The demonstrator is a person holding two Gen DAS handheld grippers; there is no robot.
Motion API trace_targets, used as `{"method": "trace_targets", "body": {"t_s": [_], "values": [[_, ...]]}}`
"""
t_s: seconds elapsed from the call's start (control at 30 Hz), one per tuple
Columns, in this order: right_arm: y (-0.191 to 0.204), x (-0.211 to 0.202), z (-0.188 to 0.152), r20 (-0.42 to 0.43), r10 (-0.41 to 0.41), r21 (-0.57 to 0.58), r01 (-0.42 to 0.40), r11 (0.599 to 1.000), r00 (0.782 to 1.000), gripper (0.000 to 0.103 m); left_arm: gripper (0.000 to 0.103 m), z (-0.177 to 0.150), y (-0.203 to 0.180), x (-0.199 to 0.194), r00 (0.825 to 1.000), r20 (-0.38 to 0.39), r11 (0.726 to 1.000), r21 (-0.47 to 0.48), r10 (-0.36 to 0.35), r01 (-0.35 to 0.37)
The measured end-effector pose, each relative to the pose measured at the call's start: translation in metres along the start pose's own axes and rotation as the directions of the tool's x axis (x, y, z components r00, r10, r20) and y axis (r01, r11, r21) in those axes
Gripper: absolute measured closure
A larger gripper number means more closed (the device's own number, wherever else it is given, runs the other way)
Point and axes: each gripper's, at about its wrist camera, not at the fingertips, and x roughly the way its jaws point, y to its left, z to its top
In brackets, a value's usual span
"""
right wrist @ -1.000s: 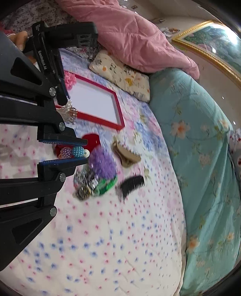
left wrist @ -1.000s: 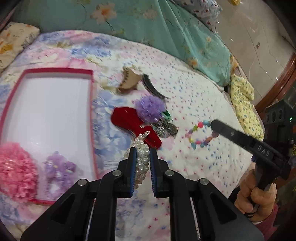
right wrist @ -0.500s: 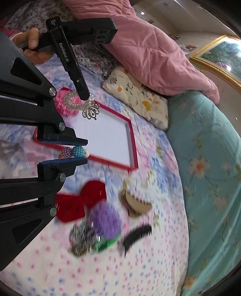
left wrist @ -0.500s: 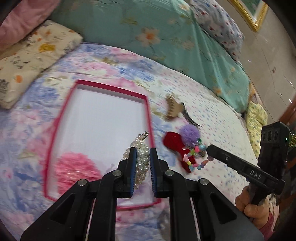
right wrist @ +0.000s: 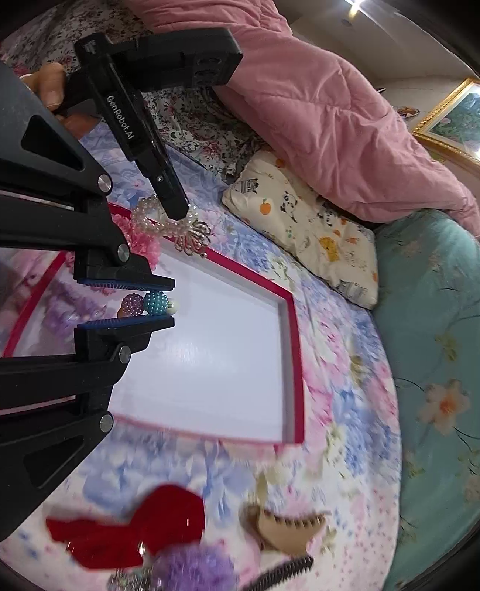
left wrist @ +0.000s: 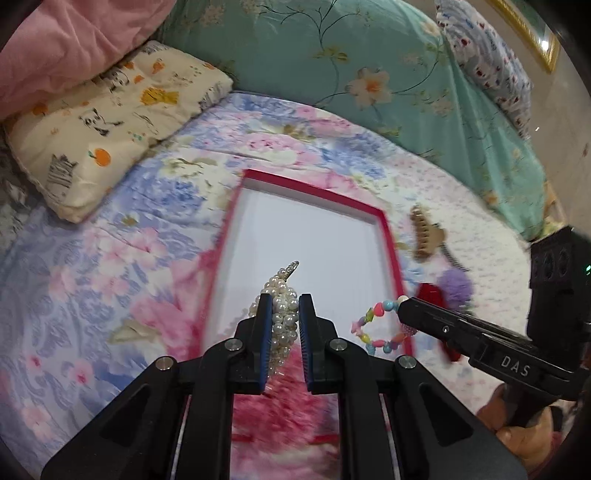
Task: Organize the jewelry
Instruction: 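Carry both bracelets into the tray and open both tools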
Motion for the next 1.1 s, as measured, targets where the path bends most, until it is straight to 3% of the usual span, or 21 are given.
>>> {"method": "trace_targets", "body": {"t_s": [0.27, 0.67, 1.1], "values": [[-0.019, 0.032, -0.013, -0.072, -0.052, 0.026, 0.054, 0.998, 0.996, 0.091, 0.091, -0.013, -0.006, 0.034, 0.998, -0.051, 0.998, 0.05, 0.045, -0.043], [-0.031, 0.045, -0.02, -0.109, -0.114, 0.0, 0.115, 0.993, 0.988, 0.09, 0.091, -0.024, -0.003, 0.058, 0.992, -0.125, 0.999, 0.035, 0.018, -0.014], [-0.035, 0.047, -0.021, -0.121, -0.112, 0.004, 0.113, 0.994, 0.986, 0.086, 0.091, -0.026, -0.002, 0.063, 0.987, -0.16, 1.0, 0.018, 0.003, 0.0]]}}
